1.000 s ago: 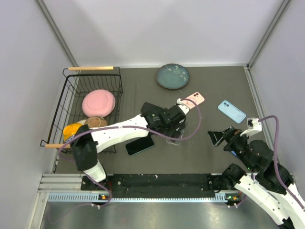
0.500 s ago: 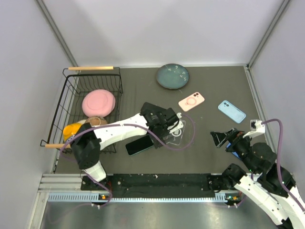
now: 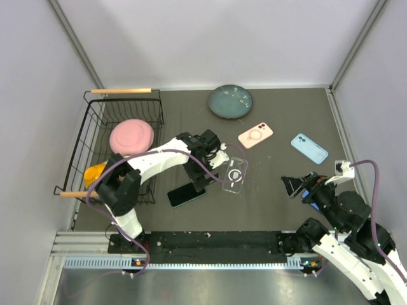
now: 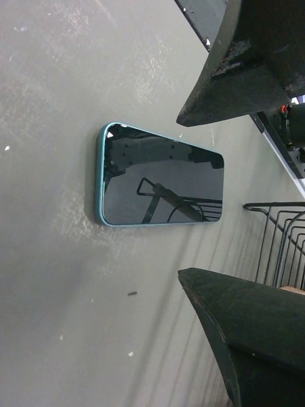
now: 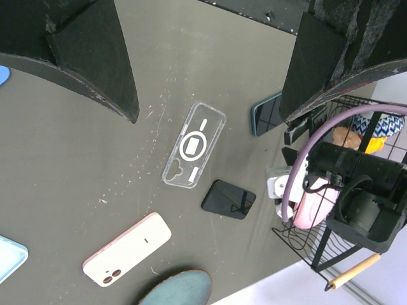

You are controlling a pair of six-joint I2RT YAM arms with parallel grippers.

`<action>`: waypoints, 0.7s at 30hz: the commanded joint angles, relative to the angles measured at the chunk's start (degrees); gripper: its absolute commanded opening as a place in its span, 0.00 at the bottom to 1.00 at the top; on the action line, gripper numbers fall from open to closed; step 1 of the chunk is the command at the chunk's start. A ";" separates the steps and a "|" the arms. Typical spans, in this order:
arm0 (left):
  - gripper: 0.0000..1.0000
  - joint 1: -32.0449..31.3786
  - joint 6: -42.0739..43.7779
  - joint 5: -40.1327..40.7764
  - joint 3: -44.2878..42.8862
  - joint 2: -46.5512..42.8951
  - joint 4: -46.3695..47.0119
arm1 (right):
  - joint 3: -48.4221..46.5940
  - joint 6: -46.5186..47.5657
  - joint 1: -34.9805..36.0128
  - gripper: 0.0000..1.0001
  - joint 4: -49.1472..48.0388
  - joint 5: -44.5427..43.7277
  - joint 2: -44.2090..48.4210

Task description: Put the phone into the phone case

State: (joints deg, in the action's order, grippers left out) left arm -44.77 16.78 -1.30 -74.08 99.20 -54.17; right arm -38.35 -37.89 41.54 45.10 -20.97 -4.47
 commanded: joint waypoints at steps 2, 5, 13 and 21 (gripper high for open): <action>0.98 0.48 3.35 -4.76 1.39 3.54 0.38 | -2.17 1.15 0.56 0.92 -0.10 0.05 0.69; 0.98 0.48 3.53 -4.41 2.01 4.95 0.73 | -2.17 1.24 0.56 0.92 -0.19 0.14 0.69; 0.95 0.48 4.49 -6.08 2.36 6.98 2.23 | -2.34 1.50 0.65 0.93 -0.02 -0.21 0.34; 0.95 0.48 4.76 -4.41 3.77 7.15 4.69 | -2.17 1.59 0.65 0.93 -0.02 -0.38 0.08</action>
State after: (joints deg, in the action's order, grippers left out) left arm -44.64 20.01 -5.61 -70.76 106.48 -51.18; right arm -38.37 -37.41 41.54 45.23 -20.95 -4.49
